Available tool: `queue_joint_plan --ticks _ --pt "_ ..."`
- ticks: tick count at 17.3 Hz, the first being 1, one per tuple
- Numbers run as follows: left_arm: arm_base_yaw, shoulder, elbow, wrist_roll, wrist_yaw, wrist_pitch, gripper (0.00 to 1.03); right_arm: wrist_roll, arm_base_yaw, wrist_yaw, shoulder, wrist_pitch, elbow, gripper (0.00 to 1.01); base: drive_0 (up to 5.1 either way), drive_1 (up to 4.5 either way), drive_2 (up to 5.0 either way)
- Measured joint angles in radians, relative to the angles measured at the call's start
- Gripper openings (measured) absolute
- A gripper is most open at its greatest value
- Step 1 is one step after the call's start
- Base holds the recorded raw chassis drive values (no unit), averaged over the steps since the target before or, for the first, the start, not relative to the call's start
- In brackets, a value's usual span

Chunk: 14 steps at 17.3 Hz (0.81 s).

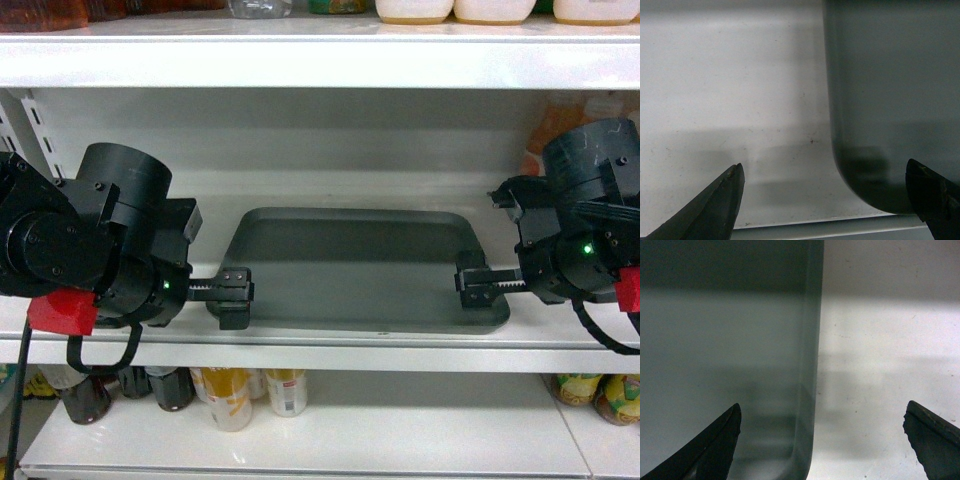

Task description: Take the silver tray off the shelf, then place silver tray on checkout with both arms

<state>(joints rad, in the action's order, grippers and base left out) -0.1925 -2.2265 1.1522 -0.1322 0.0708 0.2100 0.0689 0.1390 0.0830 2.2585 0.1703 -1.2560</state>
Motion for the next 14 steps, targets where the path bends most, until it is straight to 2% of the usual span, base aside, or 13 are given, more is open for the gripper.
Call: queue_joint_plan --ticks 5,8,14 --pt "-0.002 -0.034 0.042 0.0 0.008 -0.021 0.98 0.012 -0.029 0.012 0.046 -0.036 -0.087 0.98 0.0 0.0 0.0" --pt "0.002 -0.051 0.069 -0.002 0.023 -0.023 0.98 0.016 -0.029 0.011 0.084 -0.053 -0.121 0.98 0.0 0.0 0.0" --pt "0.008 -0.101 0.146 0.001 0.011 -0.035 0.98 0.037 -0.019 -0.016 0.129 -0.076 -0.168 0.98 0.0 0.0 0.0"
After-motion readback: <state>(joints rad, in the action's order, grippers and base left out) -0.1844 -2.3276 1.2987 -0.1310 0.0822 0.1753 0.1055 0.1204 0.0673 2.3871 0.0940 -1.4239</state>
